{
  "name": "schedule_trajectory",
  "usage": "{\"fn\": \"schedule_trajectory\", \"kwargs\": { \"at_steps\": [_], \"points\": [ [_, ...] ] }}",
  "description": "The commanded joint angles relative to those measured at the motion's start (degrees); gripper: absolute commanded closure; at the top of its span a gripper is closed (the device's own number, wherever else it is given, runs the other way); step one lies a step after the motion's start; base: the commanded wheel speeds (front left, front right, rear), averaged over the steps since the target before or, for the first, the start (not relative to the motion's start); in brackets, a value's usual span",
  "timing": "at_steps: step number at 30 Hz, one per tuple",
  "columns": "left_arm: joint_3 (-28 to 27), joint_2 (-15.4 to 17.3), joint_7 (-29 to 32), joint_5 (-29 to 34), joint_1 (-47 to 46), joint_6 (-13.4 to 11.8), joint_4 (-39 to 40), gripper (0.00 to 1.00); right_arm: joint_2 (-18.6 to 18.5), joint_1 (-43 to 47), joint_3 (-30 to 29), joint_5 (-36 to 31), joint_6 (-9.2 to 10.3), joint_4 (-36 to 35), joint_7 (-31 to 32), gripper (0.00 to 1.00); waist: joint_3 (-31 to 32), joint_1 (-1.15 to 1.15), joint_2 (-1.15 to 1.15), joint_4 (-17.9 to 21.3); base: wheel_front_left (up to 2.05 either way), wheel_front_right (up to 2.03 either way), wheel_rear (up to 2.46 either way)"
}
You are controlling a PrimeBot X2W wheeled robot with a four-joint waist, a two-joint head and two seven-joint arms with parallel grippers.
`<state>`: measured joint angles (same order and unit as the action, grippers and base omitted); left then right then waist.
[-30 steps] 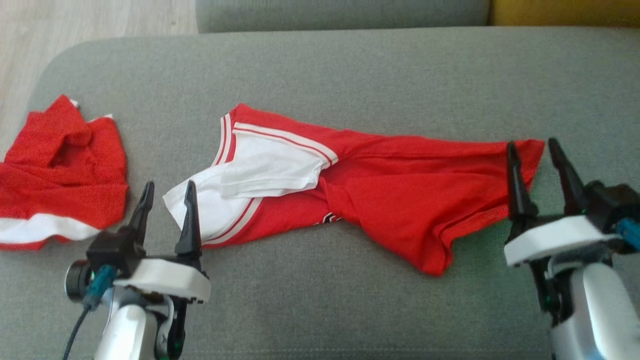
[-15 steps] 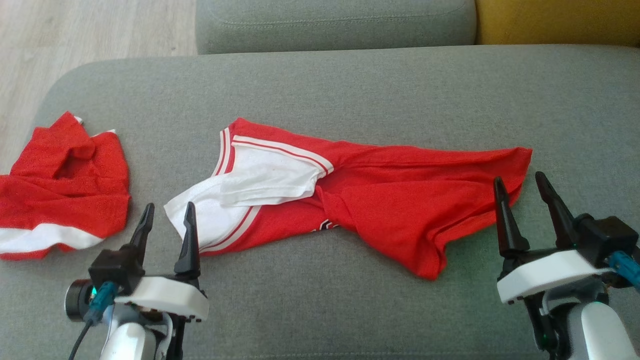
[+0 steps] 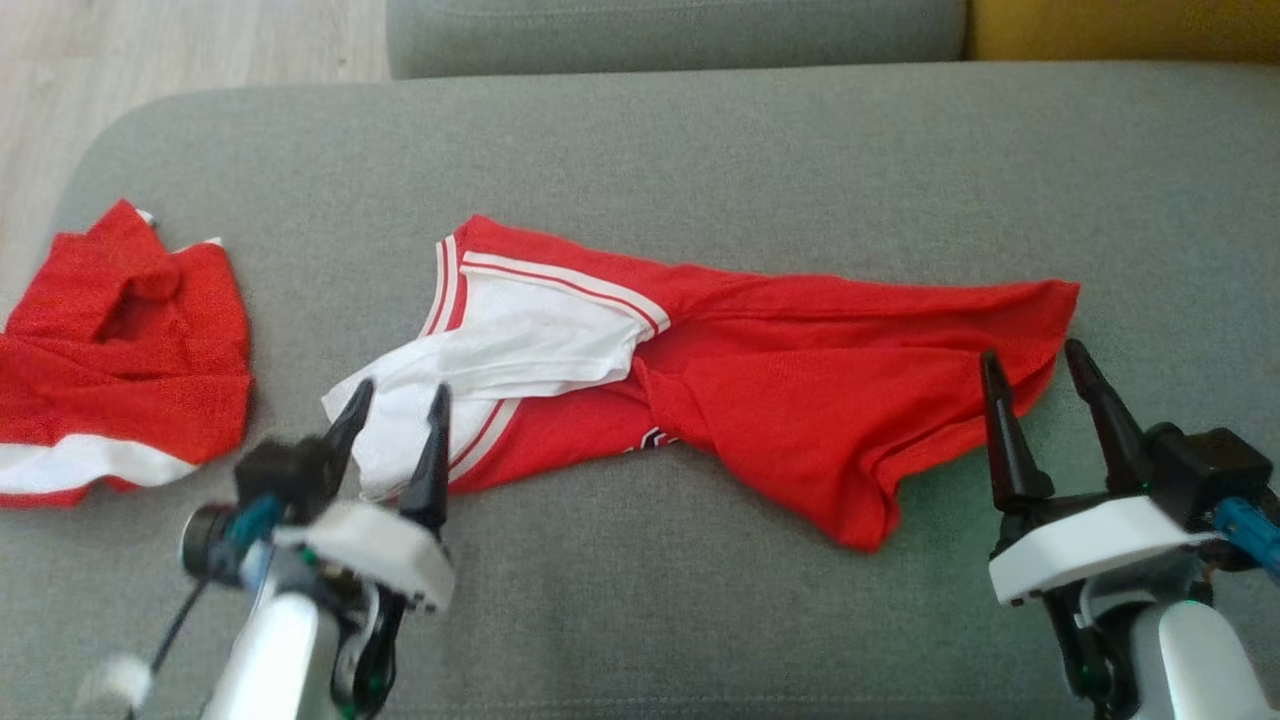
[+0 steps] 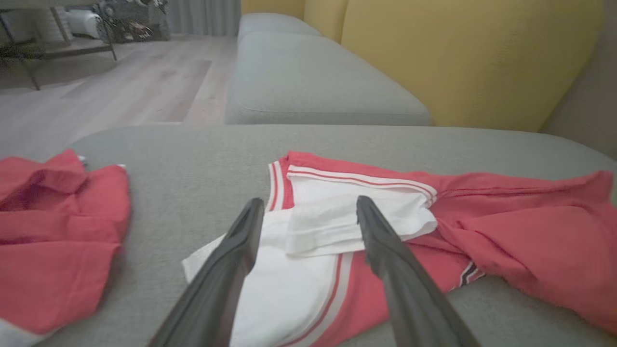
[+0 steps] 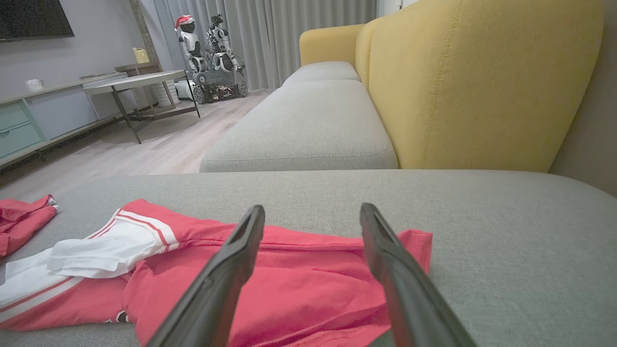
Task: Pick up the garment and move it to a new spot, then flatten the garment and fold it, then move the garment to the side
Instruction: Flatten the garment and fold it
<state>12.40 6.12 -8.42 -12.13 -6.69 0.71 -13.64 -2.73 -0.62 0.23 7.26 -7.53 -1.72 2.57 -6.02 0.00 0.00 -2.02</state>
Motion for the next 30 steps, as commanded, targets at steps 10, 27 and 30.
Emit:
{"fn": "schedule_trajectory", "kwargs": {
  "at_steps": [10, 27, 30],
  "points": [
    [-1.04, 0.17, 7.61, -5.22, -14.73, 4.13, -14.31, 0.0, -0.16, -4.15, 3.44, 1.41, 0.04, -0.75, -0.65, 0.0, -3.92, 0.0, 0.0, 1.99, 0.0, 0.0, 0.0],
    [2.55, 1.5, 2.66, -6.47, -22.33, 5.98, -25.79, 1.0, -0.15, -5.7, 2.29, 2.33, 0.04, 1.58, -1.59, 0.0, -5.5, 0.0, 0.0, 2.68, 0.0, 0.0, 0.0],
    [3.08, 1.6, 1.49, -5.72, -22.36, 5.25, -25.17, 1.0, -0.15, -6.19, 0.92, 2.07, 0.04, 2.54, -1.41, 0.0, -5.36, 0.0, 0.0, 2.37, 0.0, 0.0, 0.0]
  ]
}}
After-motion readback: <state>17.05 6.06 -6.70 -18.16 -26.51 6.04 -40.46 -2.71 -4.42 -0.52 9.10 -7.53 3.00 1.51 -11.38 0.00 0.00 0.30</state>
